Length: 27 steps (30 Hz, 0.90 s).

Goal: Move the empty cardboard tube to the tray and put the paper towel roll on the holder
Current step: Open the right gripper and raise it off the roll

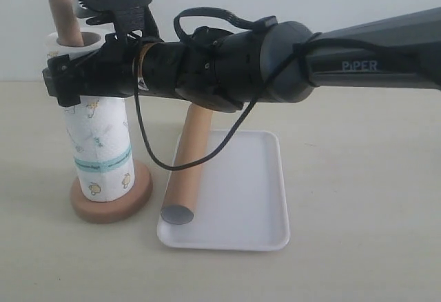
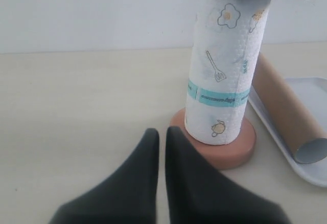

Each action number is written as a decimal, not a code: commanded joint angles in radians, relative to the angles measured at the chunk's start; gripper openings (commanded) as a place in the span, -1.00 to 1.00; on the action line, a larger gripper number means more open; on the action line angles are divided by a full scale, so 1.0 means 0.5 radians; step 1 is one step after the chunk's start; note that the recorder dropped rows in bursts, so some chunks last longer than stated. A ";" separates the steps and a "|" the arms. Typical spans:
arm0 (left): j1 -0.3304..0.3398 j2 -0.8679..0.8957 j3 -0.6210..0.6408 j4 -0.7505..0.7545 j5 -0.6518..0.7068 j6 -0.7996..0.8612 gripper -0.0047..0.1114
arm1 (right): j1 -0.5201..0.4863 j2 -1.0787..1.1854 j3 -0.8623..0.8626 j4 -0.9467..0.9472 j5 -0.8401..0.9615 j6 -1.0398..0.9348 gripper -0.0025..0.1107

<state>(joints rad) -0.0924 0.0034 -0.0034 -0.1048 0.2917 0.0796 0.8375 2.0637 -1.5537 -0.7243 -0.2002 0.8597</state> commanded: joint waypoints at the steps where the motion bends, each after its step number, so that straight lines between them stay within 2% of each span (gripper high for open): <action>1: 0.003 -0.007 0.007 0.002 0.001 -0.006 -0.85 | 0.001 -0.034 -0.007 0.003 0.014 0.008 0.71; 12: 0.003 -0.007 0.007 0.002 0.001 -0.006 -0.85 | 0.001 -0.045 -0.007 -0.004 0.184 0.104 0.72; 18: 0.003 -0.007 0.007 0.002 0.001 -0.006 -0.85 | 0.001 -0.202 -0.007 -0.004 0.284 0.108 0.72; 27: 0.003 -0.007 0.007 0.002 0.001 -0.006 -0.85 | 0.065 -0.361 -0.007 0.000 0.234 0.108 0.72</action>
<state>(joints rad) -0.0924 0.0034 -0.0034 -0.1048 0.2917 0.0796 0.8697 1.9207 -1.5536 -0.7243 -0.0805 0.9140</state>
